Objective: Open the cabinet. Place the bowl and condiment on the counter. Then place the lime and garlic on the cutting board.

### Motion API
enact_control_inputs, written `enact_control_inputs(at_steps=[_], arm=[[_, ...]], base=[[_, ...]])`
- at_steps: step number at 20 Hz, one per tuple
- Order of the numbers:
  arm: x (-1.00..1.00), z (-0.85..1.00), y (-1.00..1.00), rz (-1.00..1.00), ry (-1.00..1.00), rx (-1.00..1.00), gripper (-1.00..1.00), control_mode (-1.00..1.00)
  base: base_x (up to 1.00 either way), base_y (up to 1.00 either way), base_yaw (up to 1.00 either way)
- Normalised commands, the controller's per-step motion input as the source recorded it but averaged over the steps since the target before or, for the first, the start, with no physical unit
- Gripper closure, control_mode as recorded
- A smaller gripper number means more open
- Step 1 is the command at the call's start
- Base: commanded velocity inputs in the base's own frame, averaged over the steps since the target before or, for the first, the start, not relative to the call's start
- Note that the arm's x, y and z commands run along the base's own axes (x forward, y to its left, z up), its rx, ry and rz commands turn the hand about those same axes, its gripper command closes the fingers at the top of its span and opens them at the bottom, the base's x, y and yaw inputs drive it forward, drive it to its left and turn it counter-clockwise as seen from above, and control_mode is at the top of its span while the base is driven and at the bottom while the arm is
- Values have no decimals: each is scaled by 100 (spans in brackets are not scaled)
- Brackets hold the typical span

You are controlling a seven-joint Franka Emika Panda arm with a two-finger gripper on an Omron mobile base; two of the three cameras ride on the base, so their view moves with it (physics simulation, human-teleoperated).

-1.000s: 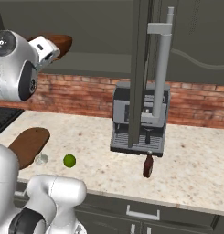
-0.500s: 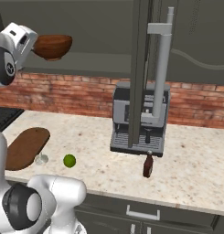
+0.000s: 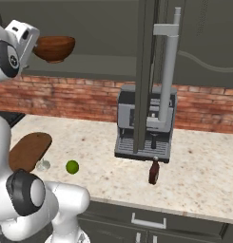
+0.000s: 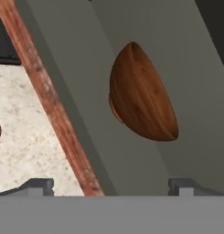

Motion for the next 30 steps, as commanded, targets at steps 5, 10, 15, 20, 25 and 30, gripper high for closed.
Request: enact_control_inputs(at_steps=[5, 10, 15, 20, 25, 30], arm=[[41, 0, 49, 0, 0, -16, -100, -100], [64, 0, 17, 0, 0, -10, -100, -100], [65, 0, 2, 0, 0, -7, -100, -100], [49, 0, 0, 0, 0, -5, -100, -100], [29, 0, 0, 0, 0, -4, -100, -100], [19, -6, 0, 0, 0, -4, -100, -100]], base=[[0, 0, 0], [0, 0, 0], [0, 0, 0], [0, 0, 0], [0, 0, 0], [0, 0, 0]])
